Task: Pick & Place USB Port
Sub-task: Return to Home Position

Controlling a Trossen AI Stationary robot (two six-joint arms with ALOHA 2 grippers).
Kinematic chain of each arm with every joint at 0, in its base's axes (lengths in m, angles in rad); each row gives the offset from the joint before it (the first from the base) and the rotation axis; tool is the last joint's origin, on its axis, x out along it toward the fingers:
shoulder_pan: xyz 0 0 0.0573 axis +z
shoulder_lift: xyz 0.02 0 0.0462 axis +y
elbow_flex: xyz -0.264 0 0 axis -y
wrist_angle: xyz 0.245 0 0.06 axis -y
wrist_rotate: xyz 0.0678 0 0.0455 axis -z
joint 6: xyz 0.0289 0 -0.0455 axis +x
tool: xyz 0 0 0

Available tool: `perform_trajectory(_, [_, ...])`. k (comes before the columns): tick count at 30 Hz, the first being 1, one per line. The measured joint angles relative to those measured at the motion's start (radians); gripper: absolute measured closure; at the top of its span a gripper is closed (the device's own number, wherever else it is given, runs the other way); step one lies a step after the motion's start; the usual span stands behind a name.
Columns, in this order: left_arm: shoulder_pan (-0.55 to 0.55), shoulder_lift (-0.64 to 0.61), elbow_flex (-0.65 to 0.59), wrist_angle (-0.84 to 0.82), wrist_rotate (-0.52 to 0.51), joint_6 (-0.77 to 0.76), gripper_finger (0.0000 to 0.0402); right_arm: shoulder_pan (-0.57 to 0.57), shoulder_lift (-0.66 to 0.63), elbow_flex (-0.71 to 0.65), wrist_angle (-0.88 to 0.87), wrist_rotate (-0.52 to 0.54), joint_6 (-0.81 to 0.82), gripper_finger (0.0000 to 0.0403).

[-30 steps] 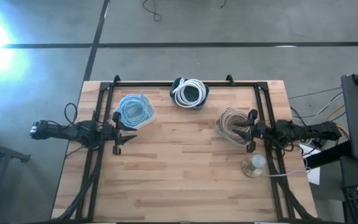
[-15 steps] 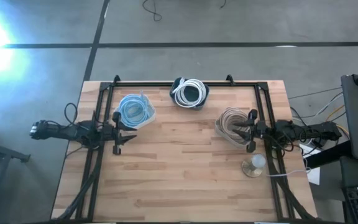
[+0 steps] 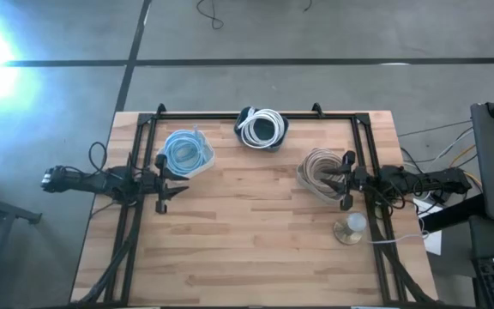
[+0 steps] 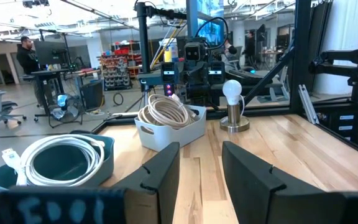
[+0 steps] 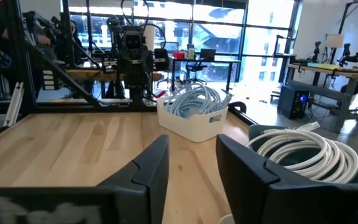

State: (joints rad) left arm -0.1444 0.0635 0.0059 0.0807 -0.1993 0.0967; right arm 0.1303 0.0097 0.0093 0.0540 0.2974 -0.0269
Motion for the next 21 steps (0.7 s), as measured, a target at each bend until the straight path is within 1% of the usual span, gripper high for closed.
perform_trajectory(12, [0.000,0.000,0.000,0.000,0.000,0.000,0.0266,0.000,0.000,0.000,0.000,0.000,0.000,0.0289])
perform_trajectory(21, [0.000,0.000,0.000,0.000,0.000,0.000,0.0266,0.000,0.000,0.000,0.000,0.000,0.000,0.0279])
